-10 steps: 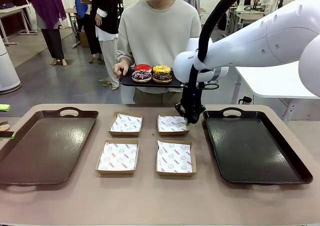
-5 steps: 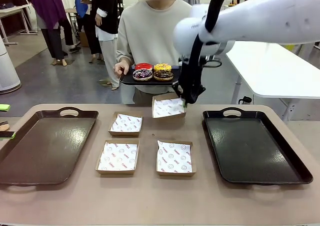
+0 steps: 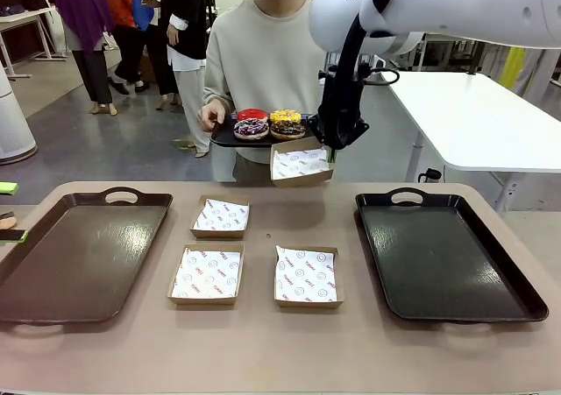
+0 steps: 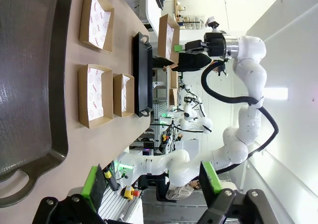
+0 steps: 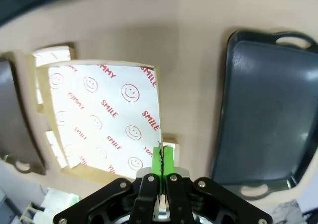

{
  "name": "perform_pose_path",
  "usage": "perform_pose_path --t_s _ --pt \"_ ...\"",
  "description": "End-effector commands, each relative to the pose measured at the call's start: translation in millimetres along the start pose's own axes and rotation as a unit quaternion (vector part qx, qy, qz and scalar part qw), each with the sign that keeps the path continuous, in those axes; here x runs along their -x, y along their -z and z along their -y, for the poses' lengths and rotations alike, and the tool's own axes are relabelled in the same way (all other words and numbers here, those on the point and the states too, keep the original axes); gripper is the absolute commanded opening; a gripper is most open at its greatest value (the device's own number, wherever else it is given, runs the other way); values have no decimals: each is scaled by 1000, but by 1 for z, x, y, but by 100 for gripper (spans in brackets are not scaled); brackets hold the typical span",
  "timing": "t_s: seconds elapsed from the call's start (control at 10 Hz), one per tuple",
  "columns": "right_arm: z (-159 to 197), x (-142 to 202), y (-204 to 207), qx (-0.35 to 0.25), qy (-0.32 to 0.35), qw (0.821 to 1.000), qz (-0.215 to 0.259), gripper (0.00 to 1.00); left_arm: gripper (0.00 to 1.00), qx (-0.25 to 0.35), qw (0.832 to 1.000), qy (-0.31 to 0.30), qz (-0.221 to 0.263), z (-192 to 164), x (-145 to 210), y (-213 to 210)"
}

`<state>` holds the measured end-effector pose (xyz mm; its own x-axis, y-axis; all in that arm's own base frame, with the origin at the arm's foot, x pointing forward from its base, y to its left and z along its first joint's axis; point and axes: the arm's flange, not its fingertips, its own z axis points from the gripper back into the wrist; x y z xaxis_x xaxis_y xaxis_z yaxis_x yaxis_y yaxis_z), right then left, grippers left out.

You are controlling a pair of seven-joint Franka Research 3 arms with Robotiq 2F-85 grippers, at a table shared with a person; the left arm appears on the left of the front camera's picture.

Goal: Individually package the donuts and arrange them on the tray.
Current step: Pick up one Paper togo box, then place the picked Paper togo box on the Handle tray while simultaneously picking up another Paper togo box from the table with the other hand.

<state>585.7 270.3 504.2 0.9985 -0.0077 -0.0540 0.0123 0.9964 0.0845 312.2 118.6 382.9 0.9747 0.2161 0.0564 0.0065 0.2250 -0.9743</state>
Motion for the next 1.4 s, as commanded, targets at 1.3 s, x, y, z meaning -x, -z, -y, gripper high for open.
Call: perform_pose_path --t_s 1.3 --pt "3 -11 -3 -1 11 1000 -3 0 100 6 1000 2 4 1 -1 0"
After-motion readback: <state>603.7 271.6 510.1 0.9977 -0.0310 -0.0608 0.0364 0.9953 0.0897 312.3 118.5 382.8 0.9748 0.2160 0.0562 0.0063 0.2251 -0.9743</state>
